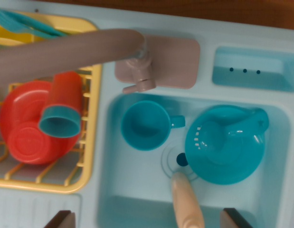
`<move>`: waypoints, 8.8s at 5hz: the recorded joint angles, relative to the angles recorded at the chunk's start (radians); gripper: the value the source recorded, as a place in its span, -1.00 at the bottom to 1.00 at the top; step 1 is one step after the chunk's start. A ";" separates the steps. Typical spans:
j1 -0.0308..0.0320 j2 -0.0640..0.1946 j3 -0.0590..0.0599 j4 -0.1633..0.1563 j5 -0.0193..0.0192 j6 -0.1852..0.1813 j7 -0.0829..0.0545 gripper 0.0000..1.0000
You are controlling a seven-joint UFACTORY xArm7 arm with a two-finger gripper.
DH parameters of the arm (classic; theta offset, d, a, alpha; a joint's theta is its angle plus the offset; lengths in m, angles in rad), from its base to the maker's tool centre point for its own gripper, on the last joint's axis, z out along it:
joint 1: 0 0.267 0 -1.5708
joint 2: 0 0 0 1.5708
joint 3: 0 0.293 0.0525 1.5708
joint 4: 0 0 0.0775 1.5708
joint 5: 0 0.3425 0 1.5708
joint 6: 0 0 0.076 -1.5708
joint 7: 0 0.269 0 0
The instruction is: Pick detergent from the sink
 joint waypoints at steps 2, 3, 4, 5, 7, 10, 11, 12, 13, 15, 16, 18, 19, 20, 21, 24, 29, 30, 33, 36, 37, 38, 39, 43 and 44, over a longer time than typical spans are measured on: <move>-0.0046 0.000 -0.007 -0.041 0.0011 -0.043 -0.023 -1.00; -0.0046 0.000 -0.007 -0.041 0.0011 -0.043 -0.023 -1.00; -0.0094 0.000 -0.014 -0.083 0.0022 -0.087 -0.047 -1.00; -0.0094 0.000 -0.014 -0.083 0.0022 -0.087 -0.047 -1.00; -0.0144 0.000 -0.021 -0.127 0.0033 -0.133 -0.073 -1.00; -0.0247 0.001 -0.037 -0.217 0.0056 -0.228 -0.124 -1.00; -0.0247 0.001 -0.037 -0.217 0.0056 -0.228 -0.124 -1.00; -0.0297 0.001 -0.044 -0.262 0.0068 -0.275 -0.150 -1.00; -0.0297 0.001 -0.044 -0.262 0.0068 -0.275 -0.150 -1.00; -0.0394 0.001 -0.058 -0.347 0.0090 -0.365 -0.198 -1.00; -0.0394 0.001 -0.058 -0.347 0.0090 -0.365 -0.198 -1.00; -0.0441 0.001 -0.065 -0.388 0.0101 -0.408 -0.221 -1.00; -0.0484 0.002 -0.072 -0.427 0.0111 -0.448 -0.243 -1.00; -0.0484 0.002 -0.072 -0.427 0.0111 -0.448 -0.243 -1.00; -0.0525 0.002 -0.078 -0.462 0.0120 -0.485 -0.264 -1.00; -0.0561 0.002 -0.083 -0.494 0.0128 -0.519 -0.282 -1.00; -0.0639 0.002 -0.095 -0.563 0.0146 -0.591 -0.321 -1.00; -0.0639 0.002 -0.095 -0.563 0.0146 -0.591 -0.321 -1.00; -0.0660 0.002 -0.098 -0.581 0.0151 -0.611 -0.332 -1.00; -0.0661 0.002 -0.098 -0.582 0.0151 -0.611 -0.332 -1.00; -0.0661 0.002 -0.098 -0.582 0.0151 -0.611 -0.332 -1.00; -0.0661 0.002 -0.098 -0.582 0.0151 -0.611 -0.332 1.00; -0.0661 0.002 -0.098 -0.582 0.0151 -0.611 -0.332 1.00; -0.0660 0.000 -0.098 -0.577 0.0149 -0.604 -0.332 1.00; -0.0659 -0.004 -0.098 -0.568 0.0145 -0.590 -0.332 1.00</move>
